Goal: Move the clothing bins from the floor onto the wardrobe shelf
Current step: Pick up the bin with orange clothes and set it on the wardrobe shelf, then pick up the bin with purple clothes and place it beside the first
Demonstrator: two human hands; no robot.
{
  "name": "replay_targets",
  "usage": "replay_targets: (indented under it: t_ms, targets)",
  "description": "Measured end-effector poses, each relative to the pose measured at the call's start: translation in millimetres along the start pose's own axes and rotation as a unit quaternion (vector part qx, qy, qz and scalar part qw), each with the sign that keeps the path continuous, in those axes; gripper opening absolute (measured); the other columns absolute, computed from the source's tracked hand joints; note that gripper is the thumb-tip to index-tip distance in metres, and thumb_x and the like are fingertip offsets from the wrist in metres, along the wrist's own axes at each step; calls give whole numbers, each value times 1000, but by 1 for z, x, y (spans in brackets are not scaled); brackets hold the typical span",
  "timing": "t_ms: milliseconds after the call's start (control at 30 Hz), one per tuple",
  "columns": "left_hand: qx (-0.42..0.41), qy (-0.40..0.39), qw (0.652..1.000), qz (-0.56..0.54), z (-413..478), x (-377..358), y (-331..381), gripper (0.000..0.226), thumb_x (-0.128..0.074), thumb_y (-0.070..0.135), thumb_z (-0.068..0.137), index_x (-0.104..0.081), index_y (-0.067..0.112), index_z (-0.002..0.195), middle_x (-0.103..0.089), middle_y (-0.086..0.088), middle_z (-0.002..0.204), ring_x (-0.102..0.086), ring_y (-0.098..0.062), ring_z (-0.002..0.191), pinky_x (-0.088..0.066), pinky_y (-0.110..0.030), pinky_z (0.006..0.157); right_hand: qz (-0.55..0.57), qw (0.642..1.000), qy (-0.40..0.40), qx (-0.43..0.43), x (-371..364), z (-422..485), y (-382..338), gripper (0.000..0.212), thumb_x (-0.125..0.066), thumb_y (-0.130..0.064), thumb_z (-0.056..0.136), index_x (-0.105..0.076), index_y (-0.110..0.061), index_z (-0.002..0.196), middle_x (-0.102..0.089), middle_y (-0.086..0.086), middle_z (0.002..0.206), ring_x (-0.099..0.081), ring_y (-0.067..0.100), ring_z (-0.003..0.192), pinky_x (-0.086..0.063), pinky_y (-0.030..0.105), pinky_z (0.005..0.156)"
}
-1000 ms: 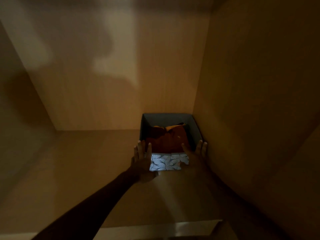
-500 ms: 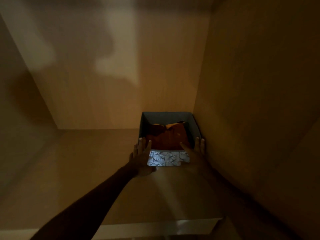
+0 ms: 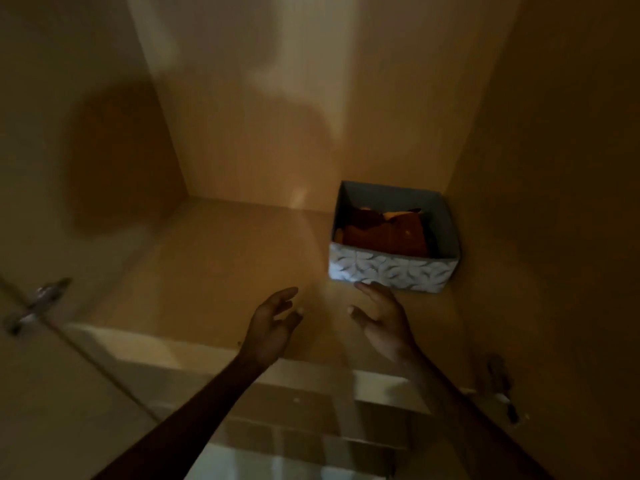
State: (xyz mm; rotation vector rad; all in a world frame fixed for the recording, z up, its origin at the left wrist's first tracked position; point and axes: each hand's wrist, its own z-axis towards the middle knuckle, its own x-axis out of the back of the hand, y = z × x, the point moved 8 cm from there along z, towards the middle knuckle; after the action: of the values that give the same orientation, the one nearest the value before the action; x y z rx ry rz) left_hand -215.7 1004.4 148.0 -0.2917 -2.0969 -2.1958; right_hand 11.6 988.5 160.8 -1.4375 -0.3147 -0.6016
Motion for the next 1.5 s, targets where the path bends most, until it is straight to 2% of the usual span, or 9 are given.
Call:
replay_targets:
  t_ms: [167,300,500,600,667,800,933,1267,1500]
  targets:
    - [77,102,991,-41,-88,89,-35,27,-62,6,91,-64,12,117,-66,2,116,-64,-3,100,-49,-32,93,108,985,-138,5,-86,-53,-44,51,-73,-33,80,-58,-30,129,-56,-10,132,-53,4,121,-51,29,95]
    - [148,208,965,-63,-184,161,-74,31,-60,6,92,-62,12,123,-68,-1,116,-63,-14,104,-48,-26,87,118,957,-263,21,-169,-102,-81,44,-69,-26,85,-57,-35,127,-58,-14,129,-58,5,113,-50,12,79]
    - [227,367,896,-106,-337,229,-122,29,-61,6,91,-63,16,118,-71,-1,110,-65,-14,100,-48,-29,85,92,880,-465,47,-290,-201,-115,44,-68,-36,83,-57,-39,125,-61,-14,127,-60,3,112,-54,30,92]
    - [251,466,838,-131,-417,245,-130,30,-61,10,92,-62,16,121,-70,1,111,-65,-12,98,-49,-27,78,64,818,-563,97,-340,-261,-141,47,-67,-37,79,-58,-38,125,-63,-9,124,-63,6,108,-54,34,91]
    - [259,520,801,-144,-460,246,-131,29,-61,13,92,-62,18,120,-71,3,110,-65,-14,99,-50,-33,79,44,787,-602,126,-362,-289,-155,49,-67,-40,77,-58,-37,125,-63,-8,123,-62,2,105,-51,26,85]
    - [275,652,689,-159,-564,227,-131,24,-61,14,93,-64,24,115,-71,1,111,-65,-19,102,-52,-41,84,0,680,-703,208,-403,-370,-180,46,-68,-26,86,-57,-25,131,-60,-10,123,-59,-3,104,-46,8,79]
    - [289,739,587,-162,-642,189,-127,26,-60,13,93,-63,24,116,-70,1,111,-65,-18,103,-51,-37,86,-16,587,-769,253,-425,-449,-191,42,-68,-24,87,-59,-26,128,-61,-12,123,-59,2,106,-49,22,90]
    - [287,874,348,-178,-804,69,-112,31,-58,13,93,-60,13,124,-67,-2,112,-63,-14,104,-53,-31,89,-73,363,-864,342,-396,-681,-187,40,-68,-28,86,-60,-31,125,-63,-11,113,-61,4,103,-50,24,86]
    - [294,898,231,-232,-928,1,-142,28,-59,16,93,-61,15,121,-68,-1,109,-64,-14,102,-48,-19,76,-133,264,-881,369,-380,-842,-160,43,-67,-29,87,-58,-31,129,-62,-10,120,-59,2,104,-48,15,78]
